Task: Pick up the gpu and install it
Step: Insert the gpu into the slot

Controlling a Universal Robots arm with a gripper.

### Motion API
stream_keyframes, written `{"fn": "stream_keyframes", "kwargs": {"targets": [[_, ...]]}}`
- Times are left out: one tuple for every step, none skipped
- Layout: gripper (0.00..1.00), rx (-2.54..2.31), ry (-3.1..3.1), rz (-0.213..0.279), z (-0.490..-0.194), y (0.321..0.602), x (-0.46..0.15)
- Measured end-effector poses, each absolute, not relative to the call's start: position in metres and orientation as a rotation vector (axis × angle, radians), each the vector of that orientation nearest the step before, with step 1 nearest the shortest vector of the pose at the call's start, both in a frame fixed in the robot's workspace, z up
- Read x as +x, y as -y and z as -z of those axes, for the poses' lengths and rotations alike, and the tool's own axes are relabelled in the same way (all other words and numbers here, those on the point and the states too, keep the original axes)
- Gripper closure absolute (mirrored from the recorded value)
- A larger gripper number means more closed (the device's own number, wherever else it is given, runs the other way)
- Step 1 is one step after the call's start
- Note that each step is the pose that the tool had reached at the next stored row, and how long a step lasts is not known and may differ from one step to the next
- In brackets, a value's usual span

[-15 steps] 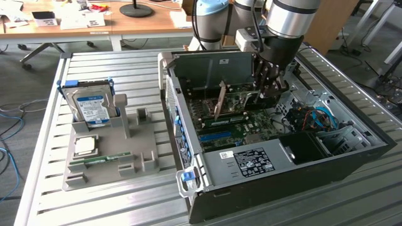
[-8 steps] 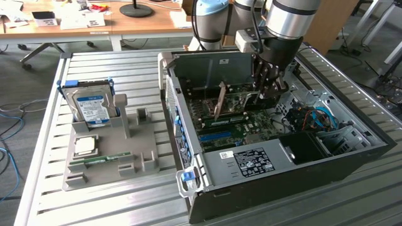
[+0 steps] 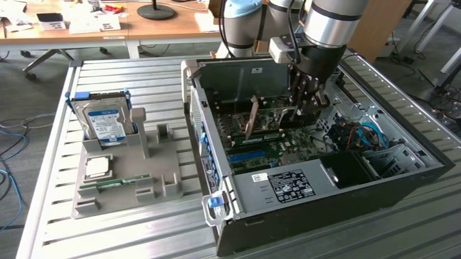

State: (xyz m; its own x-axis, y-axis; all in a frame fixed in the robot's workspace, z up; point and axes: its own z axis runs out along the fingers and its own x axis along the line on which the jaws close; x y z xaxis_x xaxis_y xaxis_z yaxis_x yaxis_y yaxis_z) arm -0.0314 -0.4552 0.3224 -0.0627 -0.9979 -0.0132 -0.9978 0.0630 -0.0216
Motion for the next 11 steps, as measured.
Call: {"fn": "stream_keyframes", "kwargs": {"targets": [[0.73, -2.134, -2.272, 0.01, -0.3212, 0.4552, -0.0314], [0.73, -2.134, -2.272, 0.01, -0.3201, 0.4552, -0.0314], [0.73, -2.134, -2.272, 0.01, -0.3191, 0.4552, -0.0314], [0.73, -2.134, -2.272, 0.01, -0.3183, 0.4552, -0.0314], [0.73, -2.134, -2.272, 0.01, -0.3177, 0.4552, -0.0314], [0.73, -2.134, -2.272, 0.01, -0.3171, 0.4552, -0.0314], [0.73, -2.134, -2.272, 0.01, -0.3166, 0.4552, -0.0314], [0.73, -2.134, -2.272, 0.01, -0.3161, 0.4552, -0.0314], [0.73, -2.134, -2.272, 0.01, -0.3161, 0.4552, -0.0314], [0.73, -2.134, -2.272, 0.011, -0.3161, 0.4552, -0.0314], [0.73, -2.134, -2.272, 0.011, -0.3161, 0.4552, -0.0314]]}}
